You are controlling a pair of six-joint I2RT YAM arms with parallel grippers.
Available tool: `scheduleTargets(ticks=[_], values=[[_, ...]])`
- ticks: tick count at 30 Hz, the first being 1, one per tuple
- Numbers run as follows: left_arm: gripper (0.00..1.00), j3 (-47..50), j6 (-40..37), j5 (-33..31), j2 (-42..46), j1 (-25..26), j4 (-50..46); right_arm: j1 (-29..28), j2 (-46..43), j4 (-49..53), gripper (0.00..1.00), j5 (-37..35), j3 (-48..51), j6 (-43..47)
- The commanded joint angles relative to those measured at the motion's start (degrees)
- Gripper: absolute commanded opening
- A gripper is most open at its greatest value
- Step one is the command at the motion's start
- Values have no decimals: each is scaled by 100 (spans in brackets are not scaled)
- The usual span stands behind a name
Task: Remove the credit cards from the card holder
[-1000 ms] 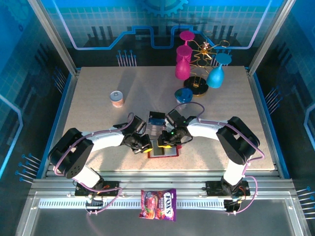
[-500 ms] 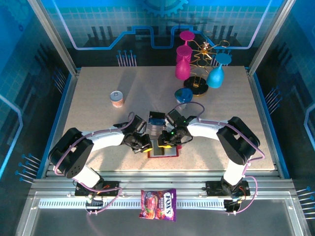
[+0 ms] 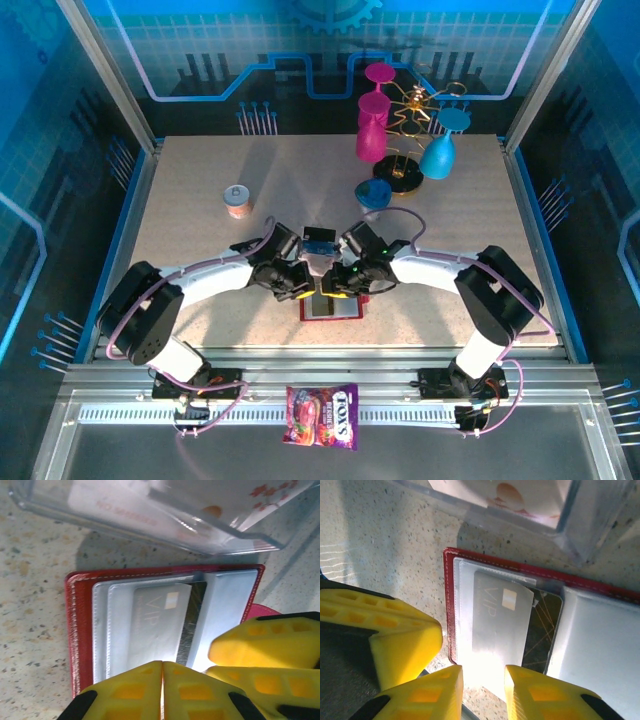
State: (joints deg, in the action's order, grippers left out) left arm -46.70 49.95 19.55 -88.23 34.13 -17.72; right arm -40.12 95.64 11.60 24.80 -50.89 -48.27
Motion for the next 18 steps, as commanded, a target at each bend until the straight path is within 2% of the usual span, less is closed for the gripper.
scheduleTargets(ticks=[1, 18], values=[[9, -155, -185, 159, -184, 29, -223, 98, -107, -225, 29, 188, 246, -166], [5, -24, -274, 128, -577, 39, -304, 242, 173, -494, 23, 385, 480, -139]])
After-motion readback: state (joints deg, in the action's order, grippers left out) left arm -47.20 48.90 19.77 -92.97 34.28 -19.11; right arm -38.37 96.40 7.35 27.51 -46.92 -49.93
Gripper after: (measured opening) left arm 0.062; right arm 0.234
